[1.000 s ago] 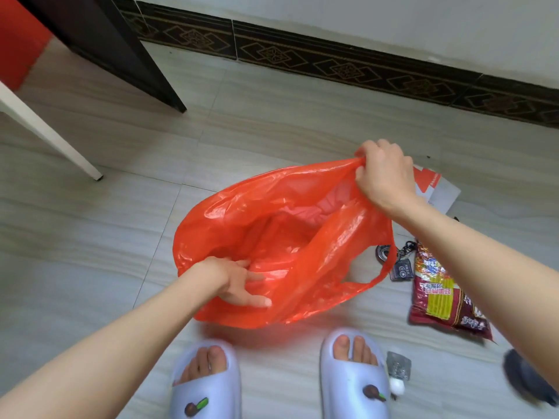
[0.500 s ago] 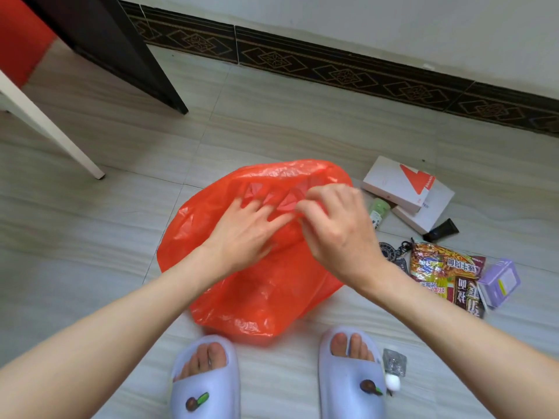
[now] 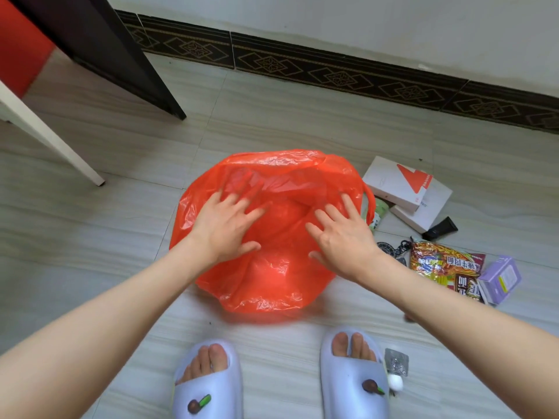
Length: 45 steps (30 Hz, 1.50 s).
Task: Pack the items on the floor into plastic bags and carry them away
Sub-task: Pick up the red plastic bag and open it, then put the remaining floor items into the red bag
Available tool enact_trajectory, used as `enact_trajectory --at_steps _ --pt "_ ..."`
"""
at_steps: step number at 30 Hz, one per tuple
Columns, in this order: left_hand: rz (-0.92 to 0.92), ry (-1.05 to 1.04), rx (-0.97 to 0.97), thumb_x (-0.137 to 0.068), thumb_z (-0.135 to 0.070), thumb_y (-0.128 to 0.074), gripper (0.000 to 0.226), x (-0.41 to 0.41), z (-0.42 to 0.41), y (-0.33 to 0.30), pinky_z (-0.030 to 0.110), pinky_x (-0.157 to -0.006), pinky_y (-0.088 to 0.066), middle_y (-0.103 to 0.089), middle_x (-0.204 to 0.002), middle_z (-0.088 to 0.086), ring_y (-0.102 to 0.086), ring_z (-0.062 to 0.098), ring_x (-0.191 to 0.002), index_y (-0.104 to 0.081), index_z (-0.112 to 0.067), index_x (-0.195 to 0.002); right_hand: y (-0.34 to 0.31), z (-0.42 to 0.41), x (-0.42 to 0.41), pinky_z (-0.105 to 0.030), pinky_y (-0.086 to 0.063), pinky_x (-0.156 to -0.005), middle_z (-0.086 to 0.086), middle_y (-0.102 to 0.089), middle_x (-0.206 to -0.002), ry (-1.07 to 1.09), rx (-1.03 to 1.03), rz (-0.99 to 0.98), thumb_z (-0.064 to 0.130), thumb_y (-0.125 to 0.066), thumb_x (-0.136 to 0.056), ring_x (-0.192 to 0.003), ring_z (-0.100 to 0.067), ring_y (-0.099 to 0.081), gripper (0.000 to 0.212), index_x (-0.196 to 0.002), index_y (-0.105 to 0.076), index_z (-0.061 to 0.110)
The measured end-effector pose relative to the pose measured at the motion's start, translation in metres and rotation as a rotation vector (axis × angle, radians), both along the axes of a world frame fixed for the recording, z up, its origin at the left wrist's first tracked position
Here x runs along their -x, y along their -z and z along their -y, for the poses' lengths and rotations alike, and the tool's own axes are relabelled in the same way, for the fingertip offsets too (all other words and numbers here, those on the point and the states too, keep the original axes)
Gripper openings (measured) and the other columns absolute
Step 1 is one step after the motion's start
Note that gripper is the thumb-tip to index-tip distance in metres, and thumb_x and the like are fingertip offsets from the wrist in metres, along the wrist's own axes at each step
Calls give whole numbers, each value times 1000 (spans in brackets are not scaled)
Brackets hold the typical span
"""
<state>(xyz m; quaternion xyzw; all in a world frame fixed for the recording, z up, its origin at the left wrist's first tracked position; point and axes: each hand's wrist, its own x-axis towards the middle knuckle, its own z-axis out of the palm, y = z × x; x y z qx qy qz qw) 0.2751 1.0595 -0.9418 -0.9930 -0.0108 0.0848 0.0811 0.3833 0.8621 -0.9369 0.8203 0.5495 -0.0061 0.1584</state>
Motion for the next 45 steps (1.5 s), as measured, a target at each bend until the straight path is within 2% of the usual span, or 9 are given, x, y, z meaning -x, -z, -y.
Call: enact_trajectory --at_steps 6,13,17,22,26,34,38,41,45 --pt "123 7 124 -72 -62 -44 73 31 50 7 55 -107 -10 -39 -144 15 -33 37 -133 -41 -28 -136 -11 34 23 -57 -32 -102 -14 -61 -120 41 -287 -107 40 -67 -72 -114 -31 -57 51 -115 -61 13" --pt "166 -33 267 -75 -58 -39 69 62 131 -1 55 -107 -15 -33 -147 14 -25 36 -137 -36 -29 -138 -21 147 53 -54 -36 -101 -13 -59 -123 392 -392 -109 34 -64 -77 -113 -29 -57 53 -123 -51 11" --pt "182 14 295 -75 -54 -38 66 65 162 -15 50 -105 -15 -38 -144 15 -29 36 -135 -38 -27 -135 -37 207 73 -49 -42 -97 -9 -61 -120 529 -368 -91 43 -43 -78 -109 -26 -58 53 -122 -50 13" --pt "174 43 381 -78 -49 -36 61 47 195 -49 54 -104 -29 -41 -142 16 -32 39 -133 -38 -25 -134 -69 260 78 -51 -46 -90 -13 -64 -114 660 -415 -49 32 -58 -72 -104 -30 -62 51 -117 -58 7" --pt "90 89 416 -81 -51 -29 65 41 223 -48 52 -110 -17 -26 -150 15 -14 37 -141 -33 -24 -140 -75 288 86 -50 -47 -89 -14 -64 -112 729 -411 -86 30 -58 -70 -102 -31 -63 53 -118 -58 6" --pt "42 296 331 -63 -33 -80 73 20 276 -8 55 -93 -42 -50 -134 18 -46 40 -124 -49 -20 -128 -30 341 76 -46 -48 -90 -14 -61 -116 764 -385 -179 27 -74 -68 -106 -32 -60 60 -120 -53 8" --pt "-4 424 321 -46 -36 -87 88 11 297 33 50 -93 -45 -53 -131 18 -51 38 -119 -47 -21 -123 11 366 48 -48 -33 -107 -13 -33 -146 986 -241 -319 36 -65 -80 -136 -30 -30 77 -143 -28 13" --pt "-24 524 316 -40 -24 -88 96 6 300 70 46 -103 -33 -47 -137 15 -46 36 -125 -47 -25 -127 40 383 18 -44 -25 -112 -4 -7 -156 1034 -72 -417 50 -58 -81 -143 -25 -7 89 -147 -4 25" --pt "-135 720 285 -39 -16 -85 96 6 291 94 43 -92 -47 -40 -140 7 -52 29 -121 -47 -31 -126 66 396 -3 -47 -30 -109 -3 1 -155 1133 3 -530 51 -62 -77 -142 -27 0 95 -147 -3 29"
